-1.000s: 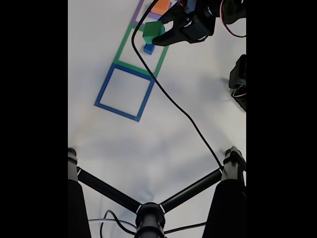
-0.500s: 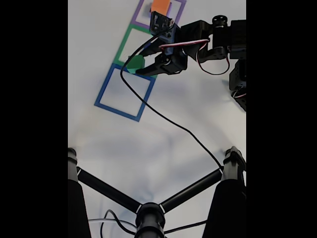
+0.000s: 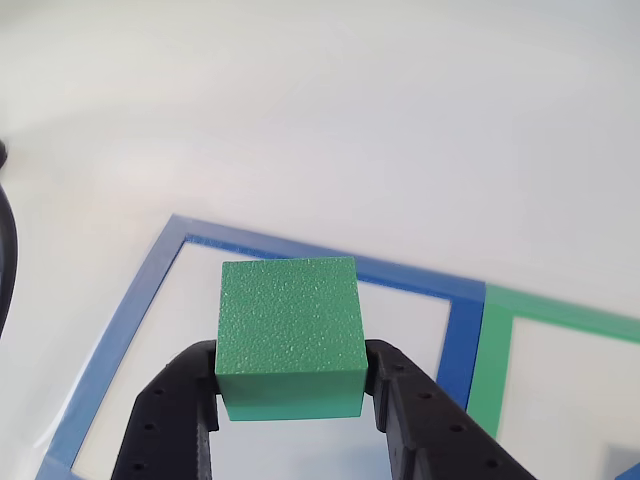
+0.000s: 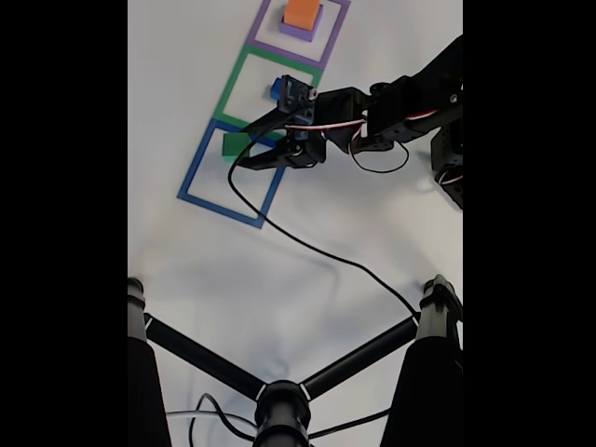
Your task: Tower of hanoi
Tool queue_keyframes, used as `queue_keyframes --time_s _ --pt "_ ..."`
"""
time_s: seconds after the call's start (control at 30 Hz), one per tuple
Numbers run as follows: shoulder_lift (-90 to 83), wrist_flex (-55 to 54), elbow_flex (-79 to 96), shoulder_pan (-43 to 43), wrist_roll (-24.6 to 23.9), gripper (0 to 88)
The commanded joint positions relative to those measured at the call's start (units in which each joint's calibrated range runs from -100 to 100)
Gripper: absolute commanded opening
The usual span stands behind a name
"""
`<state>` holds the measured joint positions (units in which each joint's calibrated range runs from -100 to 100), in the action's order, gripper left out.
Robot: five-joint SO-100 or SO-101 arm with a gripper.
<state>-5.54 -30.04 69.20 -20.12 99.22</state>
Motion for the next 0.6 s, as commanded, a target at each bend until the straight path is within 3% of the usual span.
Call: queue_keyframes --time_s 0.0,0.57 --pt "2.2 -5.6 0.5 -2.1 0.8 8.6" --pt "16.9 -18.6 -0.7 -3.0 0.8 11.1"
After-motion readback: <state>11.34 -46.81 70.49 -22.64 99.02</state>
